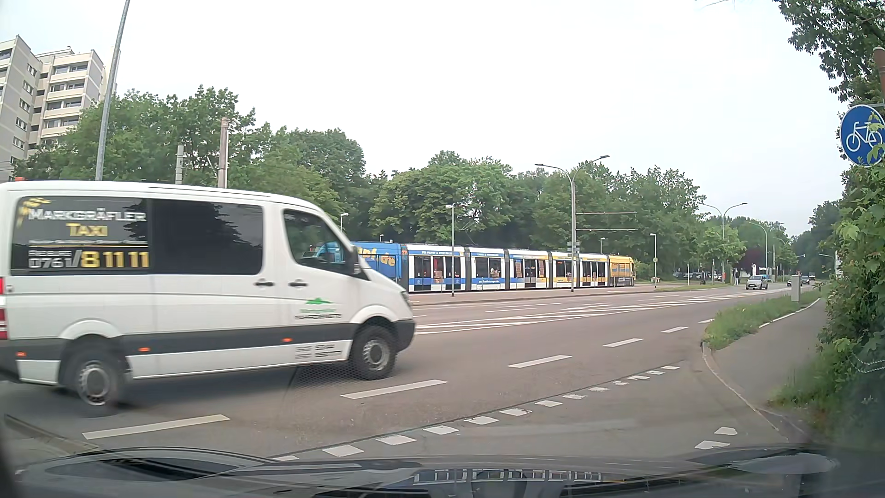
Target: Follow the waypoints while adhering to traffic rules and regulations
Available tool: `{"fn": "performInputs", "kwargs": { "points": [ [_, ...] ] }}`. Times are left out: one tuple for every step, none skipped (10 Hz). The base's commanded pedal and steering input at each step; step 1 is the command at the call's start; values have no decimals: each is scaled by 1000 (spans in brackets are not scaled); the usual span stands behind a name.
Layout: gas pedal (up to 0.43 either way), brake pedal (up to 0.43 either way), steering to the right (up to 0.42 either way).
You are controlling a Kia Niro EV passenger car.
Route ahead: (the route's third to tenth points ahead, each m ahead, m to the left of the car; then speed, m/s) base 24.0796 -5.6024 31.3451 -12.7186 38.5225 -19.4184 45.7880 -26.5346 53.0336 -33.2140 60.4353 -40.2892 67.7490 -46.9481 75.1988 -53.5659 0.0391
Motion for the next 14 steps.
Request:
{"fn": "performInputs", "kwargs": {
  "points": [
    [0,177,155],
    [0,171,155],
    [0,177,155],
    [0,171,155],
    [0,177,155],
    [0,177,155],
    [0,177,155],
    [0,171,155],
    [0,177,155],
    [0,177,155],
    [0,177,155],
    [0,177,155],
    [0,177,155],
    [0,177,155]
  ]
}}
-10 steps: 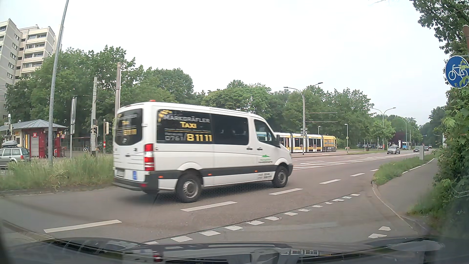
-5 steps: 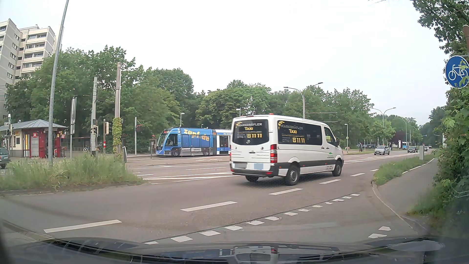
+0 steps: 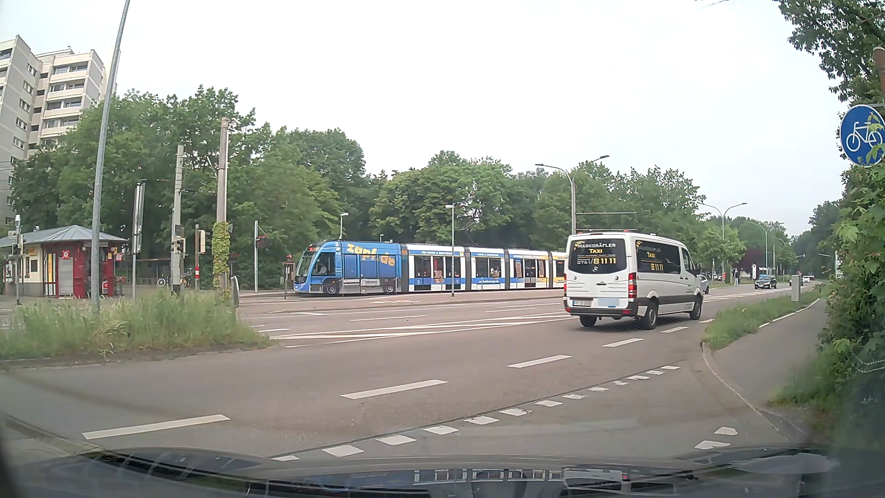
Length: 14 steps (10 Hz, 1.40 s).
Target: Follow the waypoints while adhering to traffic rules and regulations
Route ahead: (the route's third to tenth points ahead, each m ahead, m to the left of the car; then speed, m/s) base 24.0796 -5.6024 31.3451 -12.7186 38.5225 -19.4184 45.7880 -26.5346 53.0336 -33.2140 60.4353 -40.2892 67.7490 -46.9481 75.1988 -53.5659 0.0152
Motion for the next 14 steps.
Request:
{"fn": "performInputs", "kwargs": {
  "points": [
    [0,171,155],
    [0,134,155],
    [0,18,155],
    [0,0,155],
    [0,0,155],
    [0,0,155],
    [0,0,155],
    [0,0,155],
    [0,0,155],
    [138,0,155],
    [157,0,155],
    [169,0,155],
    [177,0,155],
    [189,0,155]
  ]
}}
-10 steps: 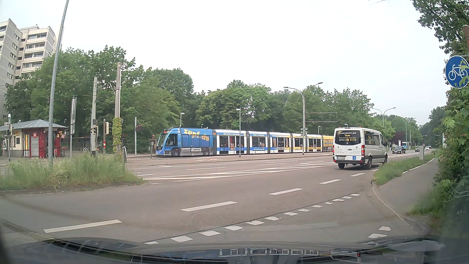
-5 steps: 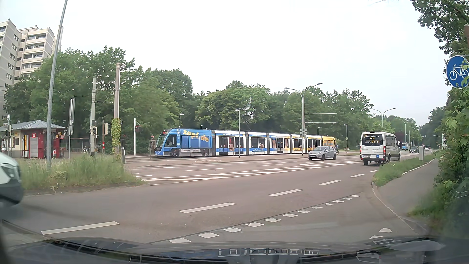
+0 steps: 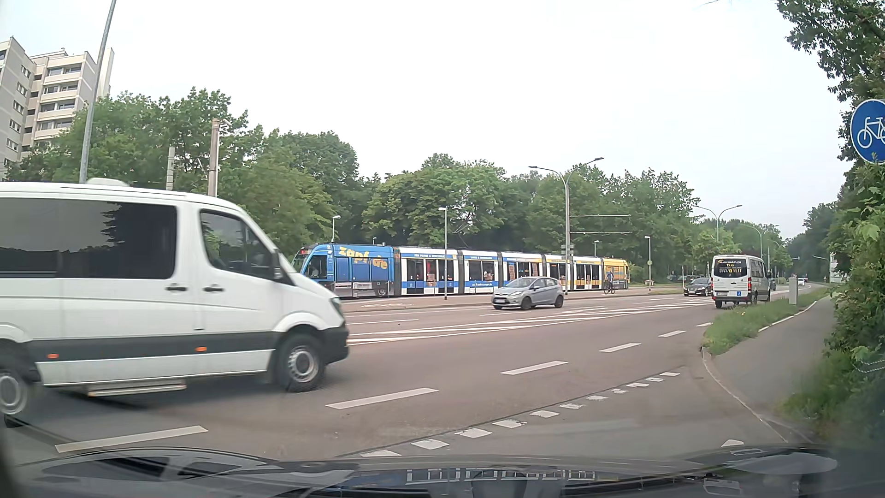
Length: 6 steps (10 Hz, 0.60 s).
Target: Follow the waypoints while adhering to traffic rules and regulations
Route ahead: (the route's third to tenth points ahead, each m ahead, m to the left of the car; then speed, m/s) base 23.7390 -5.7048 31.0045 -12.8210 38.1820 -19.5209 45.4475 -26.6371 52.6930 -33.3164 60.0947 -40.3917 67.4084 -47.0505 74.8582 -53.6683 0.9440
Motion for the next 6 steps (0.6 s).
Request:
{"fn": "performInputs", "kwargs": {
  "points": [
    [197,0,155],
    [197,0,155],
    [197,0,155],
    [197,0,155],
    [197,0,155],
    [197,0,155]
  ]
}}
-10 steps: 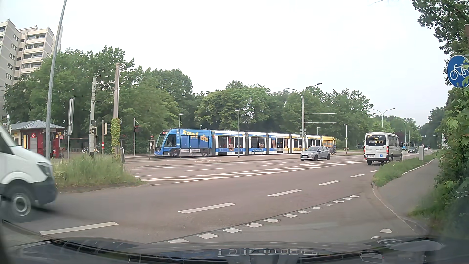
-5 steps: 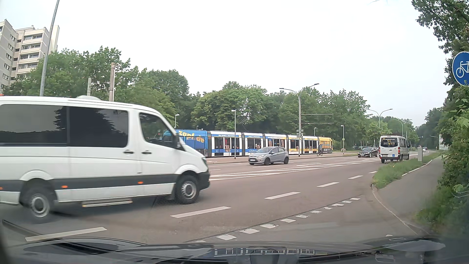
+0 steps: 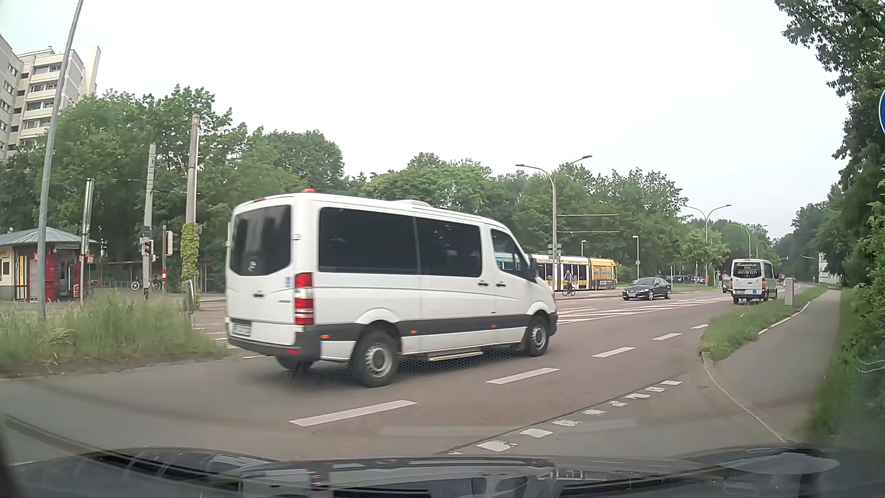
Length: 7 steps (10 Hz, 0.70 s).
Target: Follow the waypoints while adhering to traffic rules and regulations
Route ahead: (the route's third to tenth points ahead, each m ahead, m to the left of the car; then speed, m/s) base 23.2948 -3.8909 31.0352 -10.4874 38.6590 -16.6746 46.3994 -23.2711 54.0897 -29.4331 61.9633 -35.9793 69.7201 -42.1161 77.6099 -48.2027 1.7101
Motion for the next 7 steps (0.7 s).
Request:
{"fn": "performInputs", "kwargs": {
  "points": [
    [197,0,155],
    [197,0,151],
    [189,0,141],
    [189,0,125],
    [189,0,112],
    [189,0,110],
    [189,0,109]
  ]
}}
